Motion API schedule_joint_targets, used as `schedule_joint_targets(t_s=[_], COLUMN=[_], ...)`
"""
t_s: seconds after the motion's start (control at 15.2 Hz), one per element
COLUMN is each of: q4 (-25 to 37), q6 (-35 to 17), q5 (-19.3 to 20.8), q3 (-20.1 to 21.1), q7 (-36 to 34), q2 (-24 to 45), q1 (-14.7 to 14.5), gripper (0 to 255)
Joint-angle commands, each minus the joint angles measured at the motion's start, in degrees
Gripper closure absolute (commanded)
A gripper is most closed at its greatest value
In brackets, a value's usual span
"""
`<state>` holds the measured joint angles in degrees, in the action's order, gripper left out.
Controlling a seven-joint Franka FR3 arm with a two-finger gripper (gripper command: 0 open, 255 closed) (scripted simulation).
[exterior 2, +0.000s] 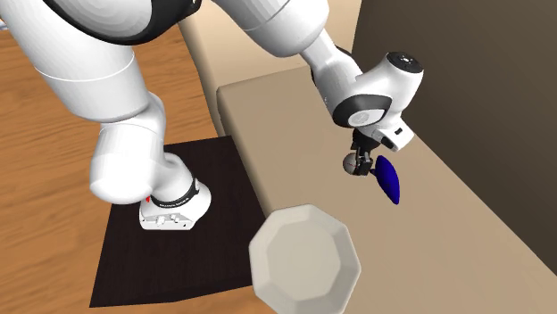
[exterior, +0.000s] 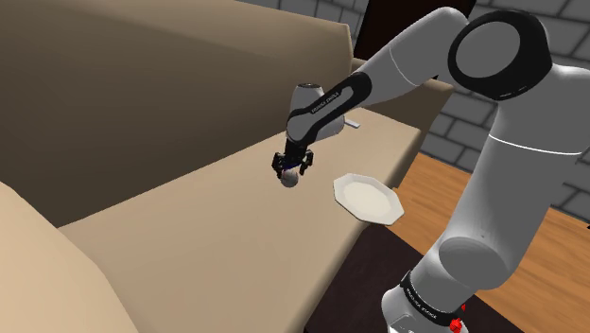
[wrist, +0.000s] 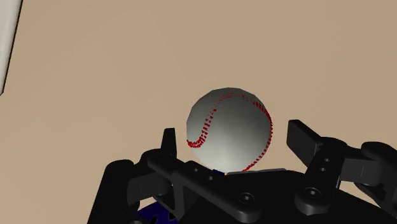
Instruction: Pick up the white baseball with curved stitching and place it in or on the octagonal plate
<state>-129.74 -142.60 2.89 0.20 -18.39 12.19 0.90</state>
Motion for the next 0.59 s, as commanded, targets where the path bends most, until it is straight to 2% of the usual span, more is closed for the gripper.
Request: schedule_joint_targets(t_s=[0.0, 0.53], q4=[-0.21, -0.24], q6=[-1.41, -1.79], q5=[0.04, 0.07], q3=[-0.04, -0.05], q7=[-0.11, -0.13], q2=[1.14, 1.51], q1=[0.01, 0.01], gripper=[0, 0])
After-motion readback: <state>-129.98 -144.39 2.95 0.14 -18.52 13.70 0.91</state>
